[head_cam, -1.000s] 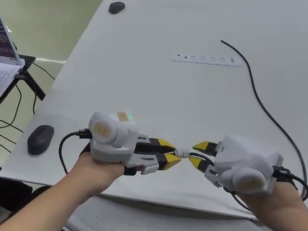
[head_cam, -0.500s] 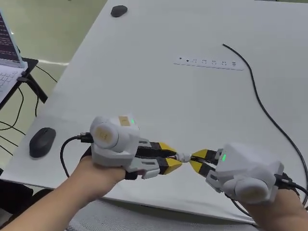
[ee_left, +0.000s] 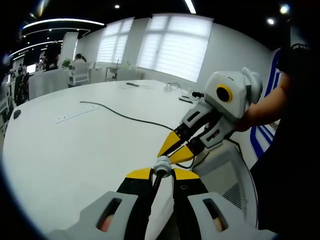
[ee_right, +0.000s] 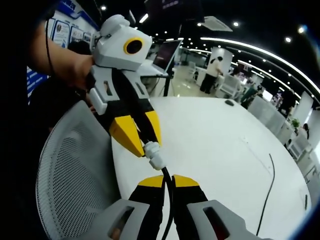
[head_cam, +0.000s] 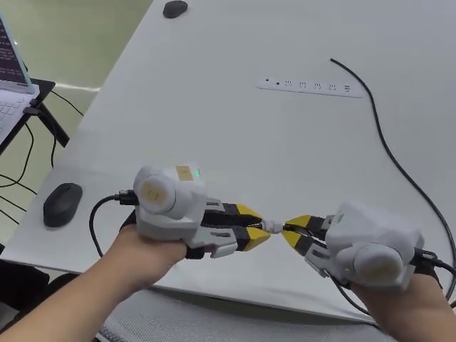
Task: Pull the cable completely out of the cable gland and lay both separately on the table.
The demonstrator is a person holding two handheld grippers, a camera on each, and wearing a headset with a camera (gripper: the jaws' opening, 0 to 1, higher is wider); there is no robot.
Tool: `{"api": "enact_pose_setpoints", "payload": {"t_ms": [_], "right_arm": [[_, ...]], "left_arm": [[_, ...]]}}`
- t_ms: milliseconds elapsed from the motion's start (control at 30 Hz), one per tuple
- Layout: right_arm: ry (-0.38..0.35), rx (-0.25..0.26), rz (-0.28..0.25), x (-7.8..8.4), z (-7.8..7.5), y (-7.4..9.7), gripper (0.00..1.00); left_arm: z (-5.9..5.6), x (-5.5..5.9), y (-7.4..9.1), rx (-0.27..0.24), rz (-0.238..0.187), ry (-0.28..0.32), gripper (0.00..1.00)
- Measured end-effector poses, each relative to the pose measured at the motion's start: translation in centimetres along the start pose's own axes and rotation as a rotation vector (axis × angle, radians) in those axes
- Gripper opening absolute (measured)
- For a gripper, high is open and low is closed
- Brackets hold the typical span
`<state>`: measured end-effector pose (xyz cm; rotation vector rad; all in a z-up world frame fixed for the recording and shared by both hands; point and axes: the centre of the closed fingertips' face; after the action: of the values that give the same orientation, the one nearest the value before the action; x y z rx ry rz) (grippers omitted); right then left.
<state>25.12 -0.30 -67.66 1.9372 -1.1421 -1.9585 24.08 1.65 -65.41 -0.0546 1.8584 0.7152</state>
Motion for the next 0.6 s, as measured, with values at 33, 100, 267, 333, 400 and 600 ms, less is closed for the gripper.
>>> {"api": "enact_pose_setpoints", "payload": {"t_ms": [33,100,267,333,400,600], "right_arm": [[-0.015,0.0,-0.004,0.0,-0.1,0.0,0.0],[-0.03,0.0,-0.002,0.2,-0.2,0.0,0.0],[-0.079,0.013,0.009,0.9,-0.6,0.0,0.0],[-0.1,0.017,0.016,1.4,-0.9,0.0,0.0],[-0.108,0.021,0.018,1.6,-1.0,0.0,0.0],[-0.195,0.04,0.038,3.0,-1.8,-0.1,0.0]], "left_arm": [[0.0,0.0,0.0,0.0,-0.002,-0.001,0.14],[0.0,0.0,0.0,0.0,-0.003,0.001,0.14],[0.1,0.0,0.0,-0.002,-0.003,0.001,0.14],[0.2,0.0,0.1,-0.003,-0.006,0.004,0.14],[0.2,0.0,0.1,-0.003,-0.008,0.005,0.14],[0.3,0.0,0.2,-0.001,-0.005,0.004,0.14]]}}
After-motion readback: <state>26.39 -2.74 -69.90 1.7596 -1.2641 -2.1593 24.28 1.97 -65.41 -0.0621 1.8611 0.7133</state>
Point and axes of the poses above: the centre of the closed fingertips' face, and the gripper's own axes: y roughly backward along the fingers, z roughly to its left, x roughly out of its underside, and after that the axes turned 2 degrees about -y, right-handed
